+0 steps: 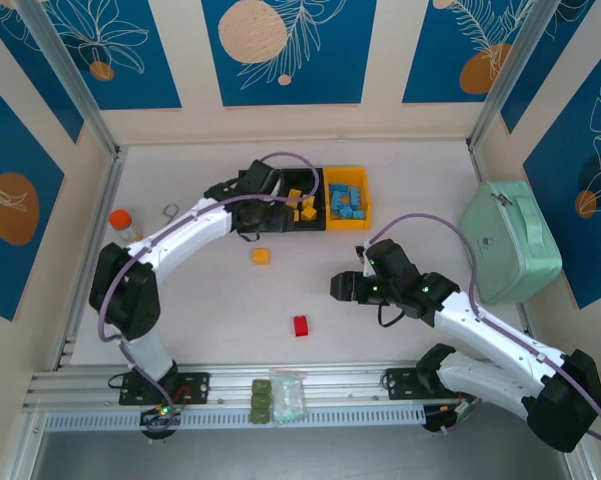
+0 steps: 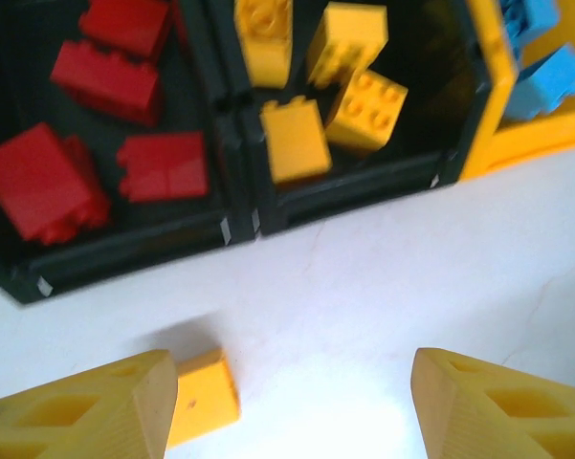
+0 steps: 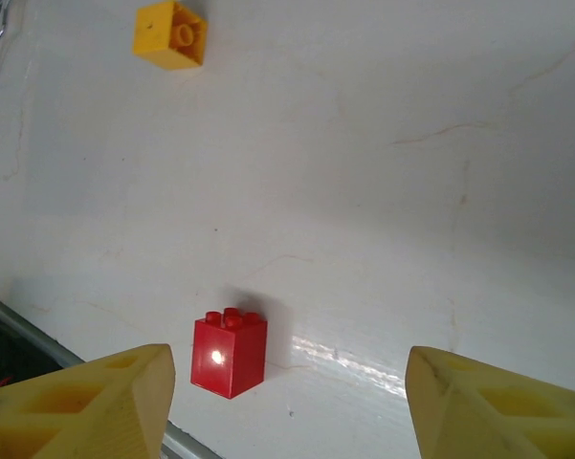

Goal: Sort the legos into containers by color
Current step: Pick up the lego from the center of the table.

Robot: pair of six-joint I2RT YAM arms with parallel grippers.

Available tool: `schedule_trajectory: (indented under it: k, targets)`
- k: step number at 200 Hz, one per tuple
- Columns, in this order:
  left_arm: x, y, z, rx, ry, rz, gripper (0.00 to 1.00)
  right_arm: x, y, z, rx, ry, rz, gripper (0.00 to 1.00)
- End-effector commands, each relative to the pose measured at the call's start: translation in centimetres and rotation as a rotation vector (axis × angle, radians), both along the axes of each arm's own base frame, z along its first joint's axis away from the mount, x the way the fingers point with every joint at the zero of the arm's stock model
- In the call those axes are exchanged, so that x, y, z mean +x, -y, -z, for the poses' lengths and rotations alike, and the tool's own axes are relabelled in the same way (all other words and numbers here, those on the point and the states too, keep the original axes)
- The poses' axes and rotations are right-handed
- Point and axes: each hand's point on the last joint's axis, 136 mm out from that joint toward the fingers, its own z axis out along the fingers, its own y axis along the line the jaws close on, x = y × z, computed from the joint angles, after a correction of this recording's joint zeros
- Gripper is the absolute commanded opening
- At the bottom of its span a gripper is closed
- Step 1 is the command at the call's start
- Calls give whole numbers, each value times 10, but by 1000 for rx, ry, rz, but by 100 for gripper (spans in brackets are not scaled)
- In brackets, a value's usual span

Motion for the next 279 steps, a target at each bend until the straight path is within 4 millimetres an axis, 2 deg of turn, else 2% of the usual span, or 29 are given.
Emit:
schedule_trajectory:
  k: [1,27,47,68,135,183,212,231,242,279]
  targets:
    - [-6,-15,-5,-1,61,-51,68,7,-24,-26,71,87,-80,68]
    - [-17,-30,16,15,55,-101,76,10,-33,-25,67,97,-99,72]
    - [-21,-37,33,29,45,-136,86,12,-38,-21,47,87,-102,72]
    - [-21,-39,52,41,26,-148,87,12,-43,-17,41,80,-110,72]
    - [-11,-36,97,78,-20,-192,85,9,-39,-6,18,57,-88,71]
    - [-7,-33,120,101,-60,-208,75,10,-35,-5,4,57,-76,70]
    - [-9,-29,122,90,-77,-192,50,10,-32,-4,-1,58,-62,70]
    - [-11,-30,112,85,-68,-184,48,10,-31,-2,-1,55,-57,70]
    - [-12,-30,105,82,-61,-173,43,10,-31,-2,0,56,-57,70]
    - [-15,-23,73,33,-38,-133,42,13,-30,-2,0,62,-51,70]
